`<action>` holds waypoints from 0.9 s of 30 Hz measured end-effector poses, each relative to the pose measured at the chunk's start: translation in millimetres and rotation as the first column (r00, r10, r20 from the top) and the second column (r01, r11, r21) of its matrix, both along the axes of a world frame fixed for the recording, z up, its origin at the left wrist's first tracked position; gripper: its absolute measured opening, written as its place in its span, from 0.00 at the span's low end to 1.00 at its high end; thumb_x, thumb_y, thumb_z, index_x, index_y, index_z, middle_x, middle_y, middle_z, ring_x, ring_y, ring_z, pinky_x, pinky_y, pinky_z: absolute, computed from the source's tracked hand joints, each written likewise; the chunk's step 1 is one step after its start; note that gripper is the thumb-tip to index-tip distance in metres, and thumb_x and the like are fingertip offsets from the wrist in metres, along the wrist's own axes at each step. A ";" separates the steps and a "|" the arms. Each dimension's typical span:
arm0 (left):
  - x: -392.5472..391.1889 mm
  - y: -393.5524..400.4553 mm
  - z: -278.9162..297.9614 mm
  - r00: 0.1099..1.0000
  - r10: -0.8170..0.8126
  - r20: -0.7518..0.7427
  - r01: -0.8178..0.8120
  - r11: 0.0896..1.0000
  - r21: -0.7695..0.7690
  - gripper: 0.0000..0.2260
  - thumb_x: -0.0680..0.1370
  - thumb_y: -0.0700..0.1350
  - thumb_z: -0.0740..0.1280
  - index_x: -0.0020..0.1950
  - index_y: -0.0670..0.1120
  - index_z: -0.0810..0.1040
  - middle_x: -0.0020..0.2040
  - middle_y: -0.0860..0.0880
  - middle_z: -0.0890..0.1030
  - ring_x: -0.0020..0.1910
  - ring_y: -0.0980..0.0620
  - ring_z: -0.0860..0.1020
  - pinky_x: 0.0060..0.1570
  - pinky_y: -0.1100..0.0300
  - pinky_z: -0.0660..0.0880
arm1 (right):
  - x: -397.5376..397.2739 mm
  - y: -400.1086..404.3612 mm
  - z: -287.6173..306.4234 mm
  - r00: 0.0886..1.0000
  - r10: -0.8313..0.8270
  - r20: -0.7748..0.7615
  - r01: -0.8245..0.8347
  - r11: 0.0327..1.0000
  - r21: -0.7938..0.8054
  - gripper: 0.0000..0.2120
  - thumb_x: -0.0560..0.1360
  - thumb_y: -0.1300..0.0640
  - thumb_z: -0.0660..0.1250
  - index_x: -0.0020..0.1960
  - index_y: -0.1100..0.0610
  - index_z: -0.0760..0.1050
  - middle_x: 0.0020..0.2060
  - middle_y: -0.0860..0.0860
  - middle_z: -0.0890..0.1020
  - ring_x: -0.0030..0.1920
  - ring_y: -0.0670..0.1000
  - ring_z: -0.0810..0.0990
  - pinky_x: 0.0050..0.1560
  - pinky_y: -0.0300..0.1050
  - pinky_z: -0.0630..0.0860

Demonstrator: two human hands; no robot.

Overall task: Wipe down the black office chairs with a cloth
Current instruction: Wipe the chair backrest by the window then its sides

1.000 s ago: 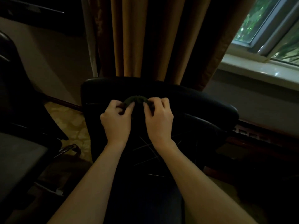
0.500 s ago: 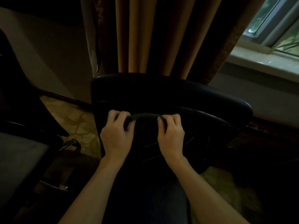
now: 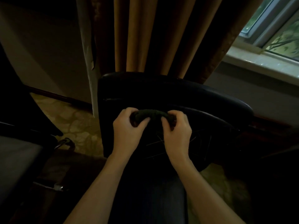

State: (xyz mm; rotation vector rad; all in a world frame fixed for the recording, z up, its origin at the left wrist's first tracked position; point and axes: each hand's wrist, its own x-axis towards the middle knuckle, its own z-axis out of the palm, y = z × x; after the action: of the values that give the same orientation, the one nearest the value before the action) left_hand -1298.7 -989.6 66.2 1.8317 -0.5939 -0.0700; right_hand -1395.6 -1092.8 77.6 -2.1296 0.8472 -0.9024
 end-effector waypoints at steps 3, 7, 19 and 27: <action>4.3 -27.5 8.7 0.995 0.093 0.043 -0.095 0.995 0.029 0.12 0.72 0.49 0.75 0.50 0.47 0.76 0.46 0.51 0.77 0.44 0.57 0.75 0.41 0.72 0.70 | 11.6 -5.8 6.2 0.991 -0.129 0.045 0.129 0.992 -0.012 0.13 0.75 0.58 0.70 0.58 0.56 0.72 0.51 0.49 0.73 0.46 0.42 0.75 0.46 0.30 0.74; -3.7 -42.2 2.0 0.972 0.217 0.091 -0.220 0.975 0.023 0.13 0.73 0.47 0.75 0.50 0.44 0.75 0.48 0.49 0.75 0.43 0.58 0.72 0.40 0.76 0.67 | 26.2 -6.1 -12.6 0.973 -0.229 0.013 0.229 0.972 -0.060 0.08 0.76 0.57 0.69 0.54 0.58 0.73 0.51 0.52 0.70 0.38 0.37 0.70 0.36 0.24 0.69; -31.4 -23.5 -70.6 0.919 0.356 -0.169 -0.301 0.911 0.283 0.07 0.74 0.56 0.72 0.45 0.54 0.79 0.34 0.57 0.79 0.36 0.56 0.79 0.33 0.56 0.76 | 6.7 13.3 -87.1 0.952 -0.272 -0.139 0.293 0.943 0.157 0.04 0.78 0.54 0.66 0.51 0.49 0.72 0.33 0.46 0.80 0.32 0.48 0.80 0.34 0.53 0.79; -26.2 -44.2 -15.5 0.911 0.306 -0.278 -0.338 0.938 -0.073 0.09 0.74 0.50 0.73 0.50 0.50 0.78 0.40 0.57 0.81 0.40 0.64 0.80 0.42 0.67 0.79 | 24.5 4.9 -25.8 0.913 -0.350 0.212 0.303 0.926 0.224 0.08 0.77 0.56 0.69 0.54 0.53 0.73 0.40 0.44 0.80 0.39 0.43 0.81 0.41 0.40 0.79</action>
State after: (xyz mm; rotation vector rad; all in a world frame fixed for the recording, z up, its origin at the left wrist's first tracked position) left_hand -1324.8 -1033.8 50.7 1.7438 -0.1013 -0.0523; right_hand -1371.1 -1087.9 51.8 -1.6958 1.1297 -1.1825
